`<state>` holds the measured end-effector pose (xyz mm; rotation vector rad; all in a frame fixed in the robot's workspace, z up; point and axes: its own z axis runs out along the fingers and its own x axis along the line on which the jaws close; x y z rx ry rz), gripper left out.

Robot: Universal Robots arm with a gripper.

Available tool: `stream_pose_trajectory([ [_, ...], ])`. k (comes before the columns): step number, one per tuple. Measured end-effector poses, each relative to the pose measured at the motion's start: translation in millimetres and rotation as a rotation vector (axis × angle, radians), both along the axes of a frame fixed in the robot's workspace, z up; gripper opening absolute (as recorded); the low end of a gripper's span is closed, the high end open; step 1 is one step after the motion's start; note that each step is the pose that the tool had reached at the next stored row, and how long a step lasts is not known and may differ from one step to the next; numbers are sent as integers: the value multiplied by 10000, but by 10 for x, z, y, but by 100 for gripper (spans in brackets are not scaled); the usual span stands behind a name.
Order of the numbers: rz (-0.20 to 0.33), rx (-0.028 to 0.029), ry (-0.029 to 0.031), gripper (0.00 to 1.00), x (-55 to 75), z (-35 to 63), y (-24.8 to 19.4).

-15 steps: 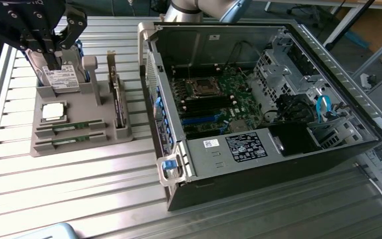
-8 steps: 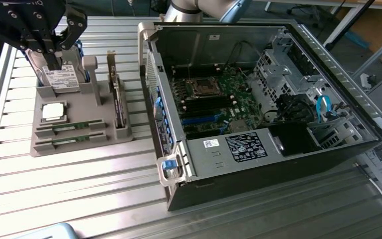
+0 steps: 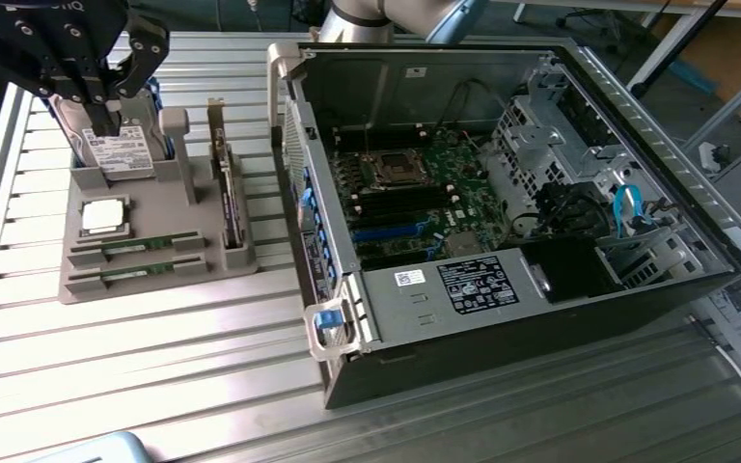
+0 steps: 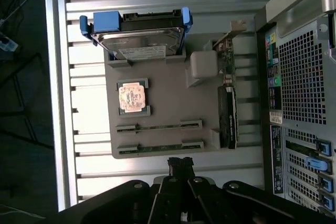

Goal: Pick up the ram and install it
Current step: 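Reach for the ram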

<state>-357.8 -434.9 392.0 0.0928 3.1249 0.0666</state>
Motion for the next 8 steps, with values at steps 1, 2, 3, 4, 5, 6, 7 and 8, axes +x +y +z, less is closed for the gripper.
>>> stream_pose_trajectory([
  [1, 0, -2, 2, 11, 0, 1, 8],
  [2, 1, -2, 2, 11, 0, 1, 17],
  [3, 1, -3, 4, 11, 0, 1, 28],
  [4, 2, -2, 3, 11, 0, 1, 41],
  [5, 2, -2, 3, 11, 0, 1, 55],
  [6, 1, -3, 3, 11, 0, 1, 64],
  [7, 2, -3, 3, 11, 0, 1, 65],
  [8, 2, -3, 4, 11, 0, 1, 64],
])
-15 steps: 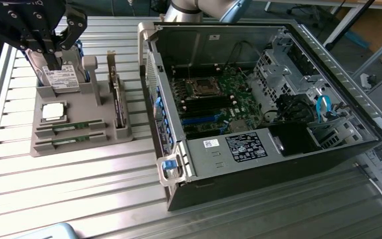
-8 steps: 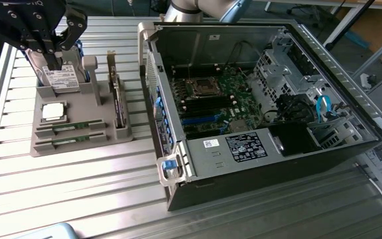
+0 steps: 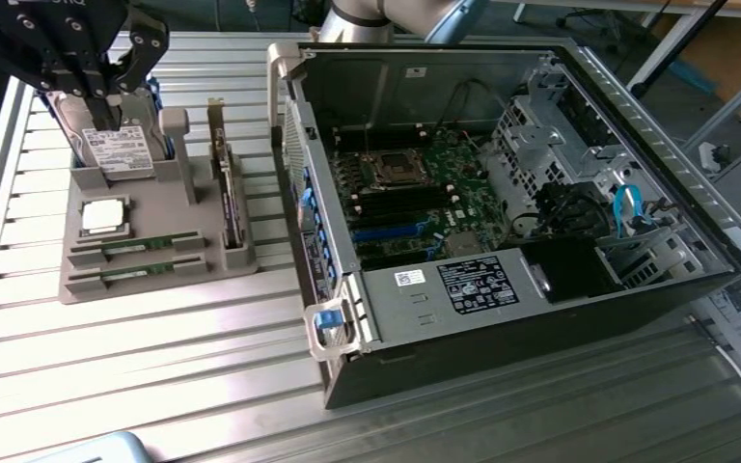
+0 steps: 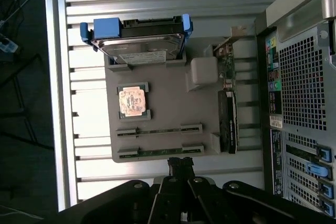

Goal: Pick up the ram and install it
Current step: 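Reach for the ram, then pick up the ram and move it above insertion slot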

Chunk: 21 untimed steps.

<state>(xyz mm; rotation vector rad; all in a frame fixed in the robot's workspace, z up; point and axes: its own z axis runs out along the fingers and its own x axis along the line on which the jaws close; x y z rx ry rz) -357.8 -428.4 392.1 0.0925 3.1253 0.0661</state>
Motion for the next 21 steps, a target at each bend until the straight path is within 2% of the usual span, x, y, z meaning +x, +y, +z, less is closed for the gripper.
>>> stream_pose_trajectory([
  [21, 127, -8, -1, 11, 5, -1, 2],
])
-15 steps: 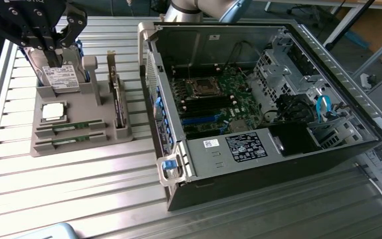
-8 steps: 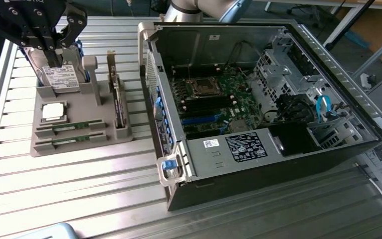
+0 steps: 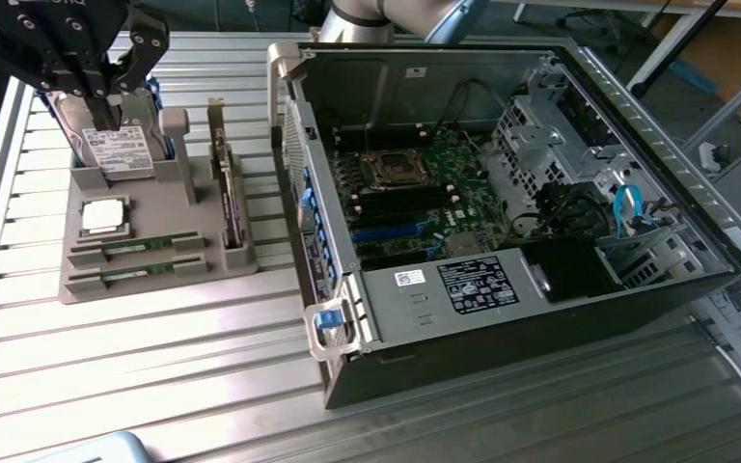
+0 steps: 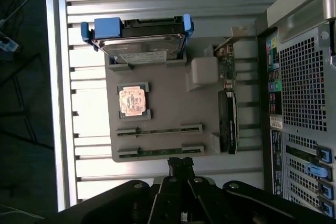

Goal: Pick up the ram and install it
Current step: 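Pick up the ram and move it above insertion slot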

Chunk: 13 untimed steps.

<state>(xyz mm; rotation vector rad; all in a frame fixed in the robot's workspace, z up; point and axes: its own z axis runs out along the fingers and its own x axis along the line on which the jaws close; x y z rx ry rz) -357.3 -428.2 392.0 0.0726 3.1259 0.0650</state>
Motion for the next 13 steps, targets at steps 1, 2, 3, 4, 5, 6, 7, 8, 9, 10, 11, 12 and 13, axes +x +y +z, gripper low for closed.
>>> stream_pose_trajectory([
  [1, 57, -1, 0, 11, 4, 0, 1],
  [2, 193, -3, 0, 11, 8, 0, 2],
  [3, 291, -3, -1, 11, 10, 0, 1],
  [4, 374, -3, 0, 11, 12, 0, 1],
  [5, 476, -4, 0, 11, 13, 0, 1],
  [6, 586, -4, 0, 11, 14, 0, 2],
  [7, 702, -4, 0, 11, 15, 0, 1],
  [8, 800, -5, 0, 11, 15, 0, 1],
  [9, 925, -5, 1, 11, 17, 0, 1],
  [10, 1045, -5, 1, 11, 17, 1, 1],
  [11, 1204, -6, 1, 11, 18, 1, 1],
  [12, 1362, -5, 0, 11, 18, 0, 1],
  [13, 1655, -5, 0, 11, 19, 0, 1],
])
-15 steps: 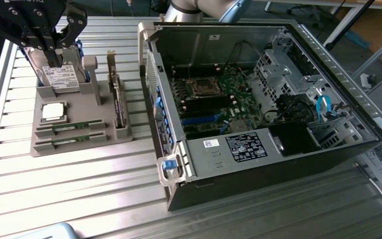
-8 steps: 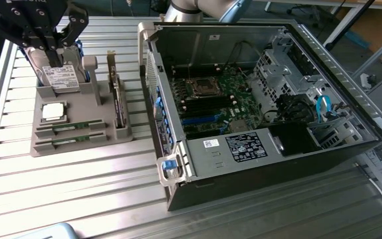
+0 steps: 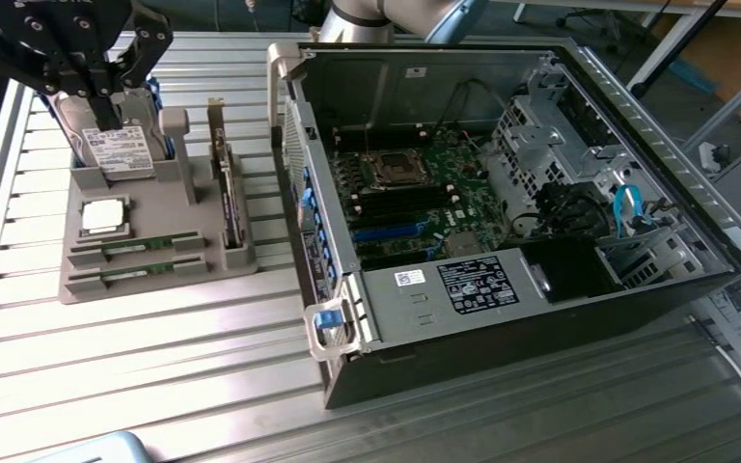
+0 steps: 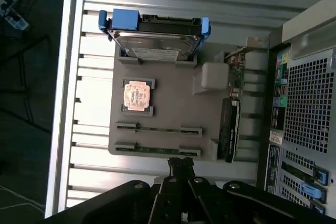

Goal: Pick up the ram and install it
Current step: 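Pick up the ram and move it above insertion slot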

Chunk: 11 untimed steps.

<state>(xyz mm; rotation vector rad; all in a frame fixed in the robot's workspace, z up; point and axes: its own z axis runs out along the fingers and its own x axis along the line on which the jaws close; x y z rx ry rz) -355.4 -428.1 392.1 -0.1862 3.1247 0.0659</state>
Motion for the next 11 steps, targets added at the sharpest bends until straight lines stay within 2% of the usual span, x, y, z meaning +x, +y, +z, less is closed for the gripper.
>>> stream_pose_trajectory([
  [4, 763, 0, 0, 11, 1, 0, 0],
  [7, 1573, 0, 0, 11, 1, 0, 0],
  [11, 2294, -1, 1, 11, 1, 0, 0],
])
